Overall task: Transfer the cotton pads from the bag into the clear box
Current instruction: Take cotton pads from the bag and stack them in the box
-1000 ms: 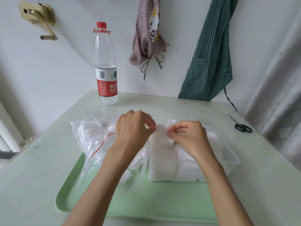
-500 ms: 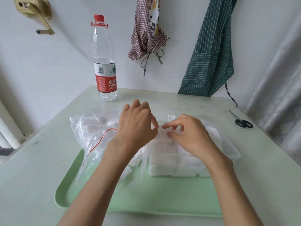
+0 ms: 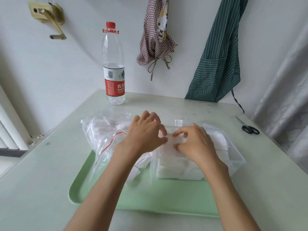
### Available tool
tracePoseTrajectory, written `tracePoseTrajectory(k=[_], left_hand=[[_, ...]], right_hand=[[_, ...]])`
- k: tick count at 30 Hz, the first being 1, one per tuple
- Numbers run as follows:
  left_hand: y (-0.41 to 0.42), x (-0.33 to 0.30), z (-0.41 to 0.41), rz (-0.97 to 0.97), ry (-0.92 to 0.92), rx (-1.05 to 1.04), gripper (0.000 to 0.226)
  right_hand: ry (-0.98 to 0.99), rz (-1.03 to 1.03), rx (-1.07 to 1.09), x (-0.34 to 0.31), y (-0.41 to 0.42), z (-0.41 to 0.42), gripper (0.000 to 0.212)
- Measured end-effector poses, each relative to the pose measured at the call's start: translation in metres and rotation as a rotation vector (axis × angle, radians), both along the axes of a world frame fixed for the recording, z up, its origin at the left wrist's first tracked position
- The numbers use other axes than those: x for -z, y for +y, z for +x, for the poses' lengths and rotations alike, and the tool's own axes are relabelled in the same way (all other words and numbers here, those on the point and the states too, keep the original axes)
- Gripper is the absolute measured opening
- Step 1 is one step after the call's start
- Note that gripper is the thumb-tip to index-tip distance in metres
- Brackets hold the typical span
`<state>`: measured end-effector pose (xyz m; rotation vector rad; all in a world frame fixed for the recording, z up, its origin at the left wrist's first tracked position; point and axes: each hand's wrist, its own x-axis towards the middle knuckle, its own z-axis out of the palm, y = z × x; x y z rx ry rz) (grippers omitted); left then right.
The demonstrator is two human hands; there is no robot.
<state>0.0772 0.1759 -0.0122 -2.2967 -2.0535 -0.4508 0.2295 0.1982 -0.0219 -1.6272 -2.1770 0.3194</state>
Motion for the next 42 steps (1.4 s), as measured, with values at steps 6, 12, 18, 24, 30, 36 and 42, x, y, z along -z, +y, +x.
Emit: tracePoseTrajectory(k=[6,12,18,24,30,36,42], left_hand=[[-0.037,-0.003,-0.044,0.066,-0.149,0.055,0.028],[-0.041,-0.018,-0.091,-0.095,-0.274,0.026,0.019],[-0.028,0.005,-0.095,-0.081,-0.293,-0.115,0.014],[-0.026,0.010,-0.090,0.040,-0.272,-0.209,0.015],[-0.032,-0.004,-0.100,-0.126,-0.307,0.048,0.030],[-0.029,0.008,-0.100,-0.224,-0.234,-0.013,0.047],[-0.026,0.016,-0.091,-0.149,-0.139,-0.108,0.053]], right_hand=[[-0.054,0.155,-0.048,-0.007,-0.009,-0.003,0.024],[0.156,0.264,-0.367,-0.033,-0.044,-0.033,0.009],[-0.086,0.467,-0.246,-0.004,-0.054,-0.071,0.006],[-0.280,0.458,-0.044,0.021,-0.058,-0.083,0.031],[-0.310,0.487,-0.013,0.027,-0.054,-0.085,0.028],[-0.121,0.501,-0.173,0.029,-0.051,-0.077,0.031],[-0.117,0.530,-0.340,0.025,-0.054,-0.069,0.026]])
